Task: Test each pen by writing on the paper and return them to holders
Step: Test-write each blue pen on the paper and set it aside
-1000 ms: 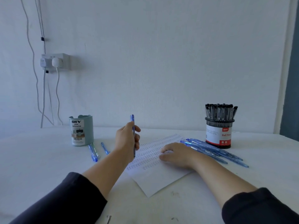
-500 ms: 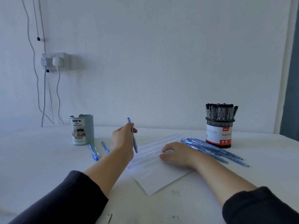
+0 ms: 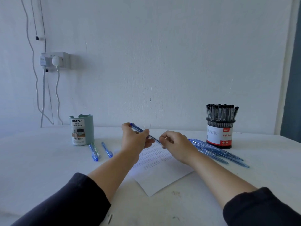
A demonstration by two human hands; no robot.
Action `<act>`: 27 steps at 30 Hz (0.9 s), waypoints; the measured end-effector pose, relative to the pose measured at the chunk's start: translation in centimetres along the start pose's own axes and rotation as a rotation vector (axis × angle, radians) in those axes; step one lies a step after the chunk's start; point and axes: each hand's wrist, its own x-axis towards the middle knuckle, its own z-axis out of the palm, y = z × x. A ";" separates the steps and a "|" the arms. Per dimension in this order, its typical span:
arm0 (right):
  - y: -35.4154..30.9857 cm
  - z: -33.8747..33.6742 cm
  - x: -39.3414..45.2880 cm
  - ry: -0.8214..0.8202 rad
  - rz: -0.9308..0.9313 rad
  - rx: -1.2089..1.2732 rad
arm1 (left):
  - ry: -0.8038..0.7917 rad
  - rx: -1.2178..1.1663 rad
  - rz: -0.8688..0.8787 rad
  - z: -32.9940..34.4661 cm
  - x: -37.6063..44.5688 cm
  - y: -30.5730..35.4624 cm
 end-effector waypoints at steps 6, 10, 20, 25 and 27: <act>0.7 -0.6 0.4 0.128 0.050 -0.157 | -0.064 0.089 -0.025 -0.3 0.1 -0.1; 2.3 -2.7 0.2 0.360 0.305 -0.512 | -0.030 0.189 -0.040 -0.9 0.7 -0.4; 4.9 -5.0 -1.2 0.453 0.782 -0.619 | -0.039 0.265 -0.074 -1.2 1.1 -0.8; 4.6 -4.8 -1.3 0.441 0.790 -0.679 | -0.034 0.289 -0.075 -1.5 1.4 -0.9; 4.3 -4.7 -1.2 0.431 0.724 -0.717 | -0.022 0.316 -0.057 -1.6 1.8 -0.9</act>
